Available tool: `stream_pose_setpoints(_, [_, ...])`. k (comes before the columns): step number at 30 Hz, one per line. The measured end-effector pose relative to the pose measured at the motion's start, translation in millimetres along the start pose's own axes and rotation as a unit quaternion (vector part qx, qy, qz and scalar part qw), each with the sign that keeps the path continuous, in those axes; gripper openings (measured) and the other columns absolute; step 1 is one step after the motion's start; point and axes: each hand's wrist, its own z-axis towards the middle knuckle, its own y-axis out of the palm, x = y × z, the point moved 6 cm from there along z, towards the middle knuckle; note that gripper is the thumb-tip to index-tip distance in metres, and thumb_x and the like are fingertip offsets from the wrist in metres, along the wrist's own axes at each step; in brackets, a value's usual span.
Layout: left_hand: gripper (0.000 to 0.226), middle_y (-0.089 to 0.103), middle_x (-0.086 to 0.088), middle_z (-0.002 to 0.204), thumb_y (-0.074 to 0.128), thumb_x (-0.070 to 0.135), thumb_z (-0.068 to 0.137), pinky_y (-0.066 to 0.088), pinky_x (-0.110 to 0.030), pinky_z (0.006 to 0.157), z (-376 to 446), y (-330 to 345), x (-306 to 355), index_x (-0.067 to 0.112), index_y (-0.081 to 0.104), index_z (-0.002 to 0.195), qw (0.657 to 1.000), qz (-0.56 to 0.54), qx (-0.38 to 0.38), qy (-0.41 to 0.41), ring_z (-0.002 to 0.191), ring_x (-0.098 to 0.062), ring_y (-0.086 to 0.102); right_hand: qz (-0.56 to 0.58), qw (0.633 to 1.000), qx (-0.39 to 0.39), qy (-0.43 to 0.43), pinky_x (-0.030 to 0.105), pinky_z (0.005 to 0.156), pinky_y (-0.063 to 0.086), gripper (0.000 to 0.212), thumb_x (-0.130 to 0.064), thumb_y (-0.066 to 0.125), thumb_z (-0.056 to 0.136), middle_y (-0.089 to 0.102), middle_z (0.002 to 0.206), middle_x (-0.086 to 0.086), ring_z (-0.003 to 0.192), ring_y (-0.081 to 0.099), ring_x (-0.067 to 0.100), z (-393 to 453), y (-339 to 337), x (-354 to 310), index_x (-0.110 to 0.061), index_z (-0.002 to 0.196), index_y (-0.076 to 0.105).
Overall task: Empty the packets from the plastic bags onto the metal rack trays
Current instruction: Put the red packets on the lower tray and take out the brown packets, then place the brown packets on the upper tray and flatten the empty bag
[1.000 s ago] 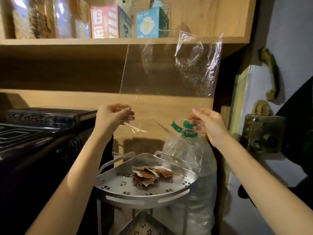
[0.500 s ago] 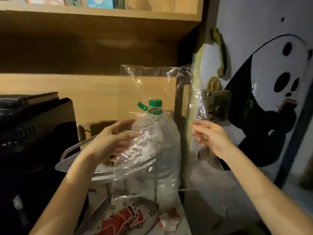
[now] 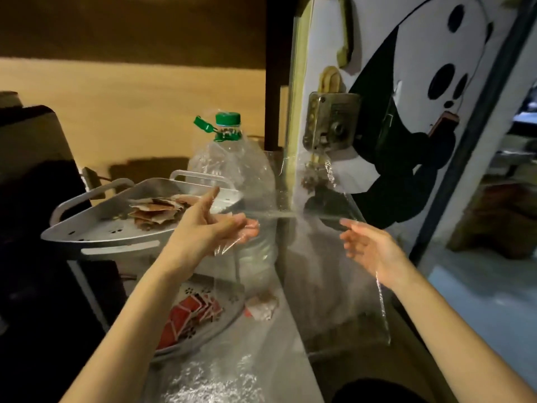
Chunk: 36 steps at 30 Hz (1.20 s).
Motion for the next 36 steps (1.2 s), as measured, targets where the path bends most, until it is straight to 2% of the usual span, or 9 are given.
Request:
stream_pose_setpoints(3, [0.087,0.073,-0.003,0.066,0.062,0.005,0.083,0.054,-0.018,0.055,-3,12,-13,0.028,0.006,0.146,0.996,0.056,0.041,0.056,0.061,-0.012,0.07,-0.001,0.998,0.043,-0.034,0.02,0.054,0.054,0.029,-0.008,0.054,0.087,0.072,0.067,0.0,0.058,0.065,0.009,-13,-24,6,-0.024,0.111,0.059])
stream_pose_setpoints(8, [0.039,0.074,-0.005,0.074,0.067,0.019,0.078,0.055,-0.02,0.059,-6,35,-34,0.012,0.06,0.117,0.992,0.12,-0.024,0.039,0.07,-0.017,0.071,-0.058,0.994,0.067,-0.069,0.022,0.061,0.054,0.032,-0.01,0.053,0.09,0.072,0.074,0.001,0.063,0.065,0.01,-35,-48,2,-0.031,0.113,0.059])
stream_pose_setpoints(13, [0.075,0.061,-0.003,0.081,0.08,0.003,0.059,0.052,-0.02,0.064,-14,38,-76,0.015,0.049,0.127,0.978,0.168,-0.121,-0.039,0.068,-0.006,0.062,-0.146,0.985,0.066,-0.059,0.023,0.063,0.053,0.027,-0.015,0.054,0.09,0.074,0.089,-0.002,0.072,0.069,0.014,-48,-61,13,-0.024,0.114,0.061])
stream_pose_setpoints(17, [0.066,0.057,-0.008,0.078,0.075,-0.008,0.066,0.044,-0.011,0.048,-23,28,-103,0.005,0.051,0.126,0.98,0.173,-0.08,-0.062,0.052,0.002,0.055,-0.217,0.975,0.032,-0.043,0.019,0.067,0.055,0.031,-0.009,0.054,0.089,0.07,0.106,-0.002,0.087,0.07,0.014,-56,-64,32,-0.017,0.119,0.059])
stream_pose_setpoints(22, [0.038,0.06,0.005,0.064,0.08,0.014,0.066,0.037,-0.007,0.046,-38,-3,-119,0.011,0.068,0.102,0.951,0.307,0.017,-0.039,0.039,0.01,0.047,-0.32,0.946,-0.038,-0.04,0.017,0.072,0.054,0.031,-0.007,0.064,0.083,0.07,0.106,-0.007,0.091,0.069,0.007,-58,-49,51,-0.024,0.108,0.062])
stream_pose_setpoints(25, [0.021,0.061,0.01,0.064,0.08,0.022,0.066,0.038,-0.006,0.049,-49,-17,-115,0.016,0.071,0.084,0.931,0.359,0.061,-0.015,0.047,0.012,0.052,-0.381,0.922,-0.039,-0.051,0.016,0.074,0.052,0.018,-0.014,0.069,0.079,0.071,0.093,-0.01,0.085,0.066,-0.002,-51,-35,56,-0.03,0.089,0.067])
stream_pose_setpoints(28, [0.011,0.058,0.002,0.076,0.079,0.029,0.066,0.043,-0.022,0.061,-57,-36,-120,0.028,0.072,0.074,0.916,0.394,0.068,-0.013,0.072,-0.01,0.058,-0.411,0.906,-0.033,-0.098,0.008,0.072,0.045,0.009,-0.014,0.069,0.079,0.065,0.094,-0.002,0.085,0.06,-0.005,-42,-25,55,-0.022,0.083,0.07])
stream_pose_setpoints(32, [0.01,0.06,-0.002,0.102,0.078,0.025,0.066,0.051,-0.039,0.082,-69,-62,-127,0.034,0.073,0.065,0.95,0.296,0.06,-0.078,0.092,-0.021,0.061,-0.45,0.886,-0.051,-0.102,0.026,0.09,0.033,0.004,-0.018,0.071,0.078,0.05,0.113,-0.005,0.109,0.045,0.007,-28,-10,60,-0.018,0.082,0.072])
stream_pose_setpoints(36, [0.026,0.074,0.01,0.08,0.076,0.034,0.065,0.05,-0.022,0.069,-88,-71,-121,0.013,0.073,0.08,0.984,0.13,0.003,-0.125,0.073,-0.006,0.067,-0.382,0.915,-0.118,-0.055,0.02,0.082,0.046,0.009,-0.015,0.069,0.079,0.069,0.094,-0.009,0.088,0.064,0.002,-20,21,67,-0.024,0.08,0.071])
